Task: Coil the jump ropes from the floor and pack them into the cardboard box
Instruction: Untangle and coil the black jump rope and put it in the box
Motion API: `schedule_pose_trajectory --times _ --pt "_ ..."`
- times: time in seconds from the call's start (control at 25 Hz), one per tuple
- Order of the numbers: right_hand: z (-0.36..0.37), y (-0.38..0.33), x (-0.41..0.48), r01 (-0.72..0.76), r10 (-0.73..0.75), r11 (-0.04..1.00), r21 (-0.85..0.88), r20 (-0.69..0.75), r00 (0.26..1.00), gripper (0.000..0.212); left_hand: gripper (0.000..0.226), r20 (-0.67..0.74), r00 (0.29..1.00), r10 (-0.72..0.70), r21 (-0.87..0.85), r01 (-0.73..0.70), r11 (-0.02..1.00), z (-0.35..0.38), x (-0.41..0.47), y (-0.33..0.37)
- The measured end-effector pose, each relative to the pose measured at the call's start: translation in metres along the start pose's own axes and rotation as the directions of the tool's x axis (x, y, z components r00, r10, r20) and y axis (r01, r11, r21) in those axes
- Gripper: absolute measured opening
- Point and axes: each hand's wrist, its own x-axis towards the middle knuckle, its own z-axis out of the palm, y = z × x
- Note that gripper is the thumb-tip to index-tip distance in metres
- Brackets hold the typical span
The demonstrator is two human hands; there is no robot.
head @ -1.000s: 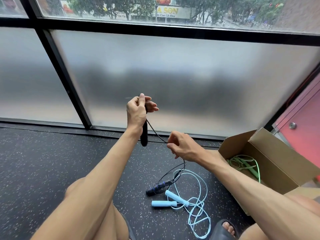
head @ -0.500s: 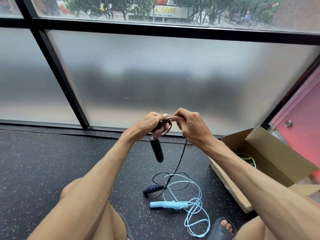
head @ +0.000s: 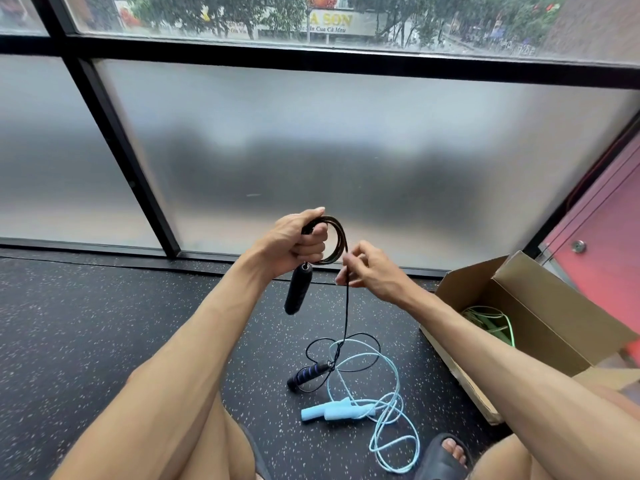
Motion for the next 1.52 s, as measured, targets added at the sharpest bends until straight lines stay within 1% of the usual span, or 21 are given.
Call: schedule_pose_trajectory --times 0.12,0.2,0.28,0.36,0.4,0.44,0.52,0.6,0.68,0.8,0.88,0.96,1.0,1.04,1.12,1.16,1.24,1.32,1.4,1.44,1.52 --pt "0.008 0.018 -0.002 -0.091 0.099 0.992 -0.089 0.095 0.99 0.009 0.048 -0.03 0.998 0.048 -0.144 -0.052 0.988 -0.003 0.0 0.005" --pt "0.014 0.027 -0.006 -0.142 0.15 0.987 -0.073 0.126 0.981 0.008 0.048 -0.055 0.995 0.079 -0.235 -0.09 0.968 -0.005 0.0 0.008" --pt "0.02 0.033 -0.007 -0.166 0.173 0.984 -0.063 0.122 0.977 0.021 0.048 -0.069 0.993 0.097 -0.292 -0.114 0.95 -0.007 -0.001 0.01" --pt "0.026 0.035 -0.005 -0.148 0.155 0.983 -0.113 0.063 0.986 0.035 0.048 -0.064 0.994 0.091 -0.29 -0.106 0.951 -0.007 -0.001 0.011" --pt "0.028 0.036 -0.002 -0.129 0.135 0.982 -0.139 0.036 0.99 0.037 0.047 -0.055 0.995 0.084 -0.278 -0.096 0.956 -0.007 -0.002 0.011" --pt "0.029 0.035 0.001 -0.107 0.113 0.981 -0.16 0.03 0.993 0.033 0.047 -0.045 0.996 0.081 -0.268 -0.09 0.959 -0.006 -0.002 0.011" --pt "0.031 0.033 0.004 -0.068 0.077 0.985 -0.162 0.047 0.996 0.017 0.047 -0.036 0.996 0.086 -0.259 -0.092 0.962 -0.005 -0.003 0.012" --pt "0.032 0.03 0.003 -0.087 0.092 0.994 -0.068 0.071 0.993 0.008 0.046 -0.059 0.992 0.112 -0.276 -0.124 0.953 -0.006 -0.002 0.013" --pt "0.035 0.028 0.0 -0.138 0.134 0.99 0.033 0.095 0.986 0.009 0.045 -0.118 0.981 0.157 -0.326 -0.187 0.926 -0.009 -0.001 0.012" --pt "0.04 0.029 -0.003 -0.152 0.152 0.988 -0.004 0.091 0.984 0.014 0.048 -0.244 0.946 0.212 -0.355 -0.291 0.888 -0.012 0.004 0.01" --pt "0.043 0.026 -0.006 -0.147 0.144 0.989 0.022 0.084 0.986 0.013 0.049 -0.333 0.91 0.247 -0.301 -0.351 0.886 -0.011 0.008 0.008" --pt "0.043 0.016 -0.007 -0.119 0.114 0.992 0.047 0.084 0.99 0.012 0.047 -0.421 0.857 0.297 -0.2 -0.407 0.891 -0.012 0.011 0.007" --pt "0.041 0.009 -0.008 -0.079 0.08 0.997 -0.011 0.076 0.994 0.012 0.045 -0.457 0.827 0.329 -0.121 -0.424 0.897 -0.014 0.013 0.007" --pt "0.037 0.002 -0.008 -0.024 0.032 0.993 -0.112 0.065 0.997 0.012 0.043 -0.483 0.795 0.367 -0.017 -0.428 0.904 -0.016 0.015 0.006" --pt "0.028 -0.015 -0.01 0.087 -0.067 0.936 -0.34 0.07 0.995 0.015 0.039 -0.503 0.741 0.445 0.226 -0.384 0.895 -0.019 0.018 0.004" --pt "0.023 -0.024 -0.01 0.132 -0.106 0.9 -0.415 0.086 0.991 0.017 0.038 -0.498 0.723 0.479 0.339 -0.346 0.875 -0.02 0.019 0.002" --pt "0.016 -0.041 -0.011 0.215 -0.188 0.844 -0.491 0.105 0.977 0.02 0.036 -0.46 0.709 0.535 0.532 -0.262 0.805 -0.019 0.02 -0.003" --pt "0.01 -0.054 -0.012 0.28 -0.264 0.799 -0.531 0.108 0.958 0.019 0.036 -0.401 0.726 0.559 0.661 -0.194 0.725 -0.016 0.019 -0.006" --pt "0.004 -0.065 -0.012 0.333 -0.342 0.776 -0.536 0.087 0.936 0.019 0.035 -0.327 0.785 0.526 0.711 -0.162 0.684 -0.013 0.018 -0.008" --pt "0.0 -0.068 -0.012 0.362 -0.385 0.765 -0.533 0.071 0.92 0.018 0.034 -0.284 0.83 0.481 0.722 -0.145 0.676 -0.011 0.016 -0.009" --pt "-0.007 -0.069 -0.011 0.384 -0.432 0.765 -0.517 0.031 0.902 0.013 0.036 -0.197 0.926 0.322 0.754 -0.067 0.653 -0.009 0.014 -0.013"
